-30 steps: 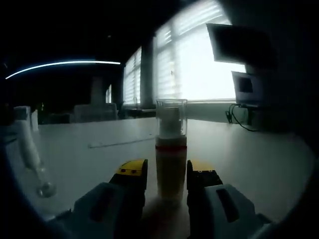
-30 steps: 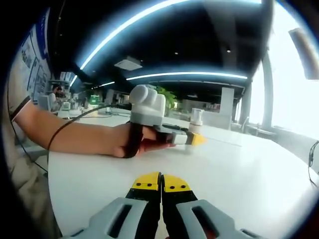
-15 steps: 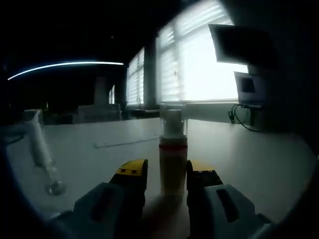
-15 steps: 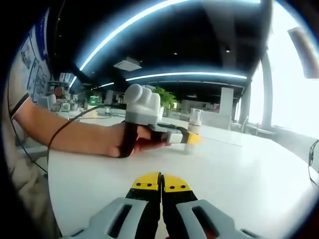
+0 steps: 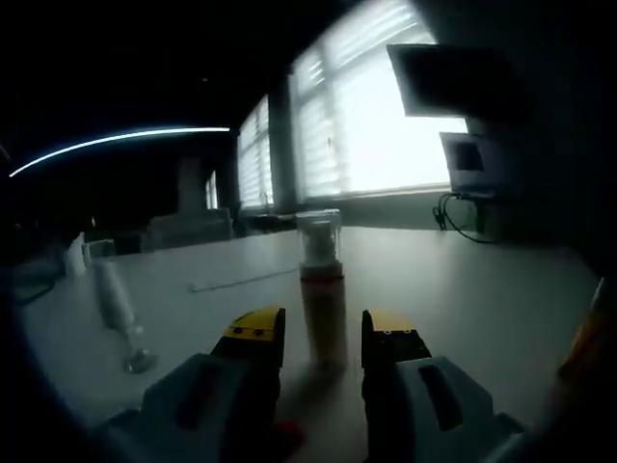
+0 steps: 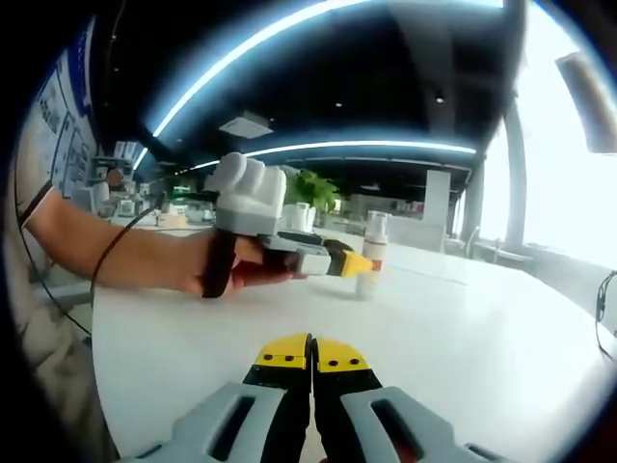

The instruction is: Clamp pump bottle remove cover press pump head put on cover

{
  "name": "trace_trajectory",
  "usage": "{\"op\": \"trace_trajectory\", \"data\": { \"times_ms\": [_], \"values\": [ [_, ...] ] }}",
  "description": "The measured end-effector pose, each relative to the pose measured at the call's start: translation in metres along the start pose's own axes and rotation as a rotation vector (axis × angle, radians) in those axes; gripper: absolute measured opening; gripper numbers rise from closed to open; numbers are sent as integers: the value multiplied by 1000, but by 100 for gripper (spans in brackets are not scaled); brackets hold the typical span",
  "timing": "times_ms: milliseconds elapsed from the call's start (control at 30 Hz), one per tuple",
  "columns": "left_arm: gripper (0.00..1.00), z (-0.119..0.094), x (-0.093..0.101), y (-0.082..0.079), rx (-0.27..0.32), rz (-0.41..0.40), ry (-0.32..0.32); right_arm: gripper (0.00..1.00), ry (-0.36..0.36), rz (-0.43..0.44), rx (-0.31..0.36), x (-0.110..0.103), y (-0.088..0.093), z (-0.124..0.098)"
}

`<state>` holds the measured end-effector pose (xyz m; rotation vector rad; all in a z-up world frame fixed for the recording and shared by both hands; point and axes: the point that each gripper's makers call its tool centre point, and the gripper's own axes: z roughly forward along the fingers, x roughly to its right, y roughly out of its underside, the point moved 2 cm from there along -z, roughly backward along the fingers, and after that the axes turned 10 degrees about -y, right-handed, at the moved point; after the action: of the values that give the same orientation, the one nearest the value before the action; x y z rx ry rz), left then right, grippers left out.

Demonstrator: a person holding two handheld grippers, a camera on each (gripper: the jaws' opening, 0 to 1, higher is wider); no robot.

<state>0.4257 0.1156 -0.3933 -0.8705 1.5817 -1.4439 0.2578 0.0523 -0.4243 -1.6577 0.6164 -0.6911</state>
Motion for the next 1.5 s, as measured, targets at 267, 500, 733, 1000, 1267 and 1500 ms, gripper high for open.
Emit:
{"op": "trace_trajectory", "data": {
  "times_ms": [267,500,733,1000,1267,1500],
  "values": [
    [22,-24,0,-12,9,-15,26,0,1,-5,-5,-1,1,1],
    [22,-38,-6,-16,10,-14,30,0,1,-4,-6,-1,2,1],
    [22,-63,-18,-15,19,30,32,0,1,-6,-7,-1,2,1],
    [19,-92,-26,-17,30,39,39,0,2,1,0,0,1,0],
    [18,-110,-43,-8,25,83,20,0,4,-6,-6,0,2,0],
    [16,-126,-58,-1,2,52,5,0,8,-8,-6,0,1,0]
  ]
}}
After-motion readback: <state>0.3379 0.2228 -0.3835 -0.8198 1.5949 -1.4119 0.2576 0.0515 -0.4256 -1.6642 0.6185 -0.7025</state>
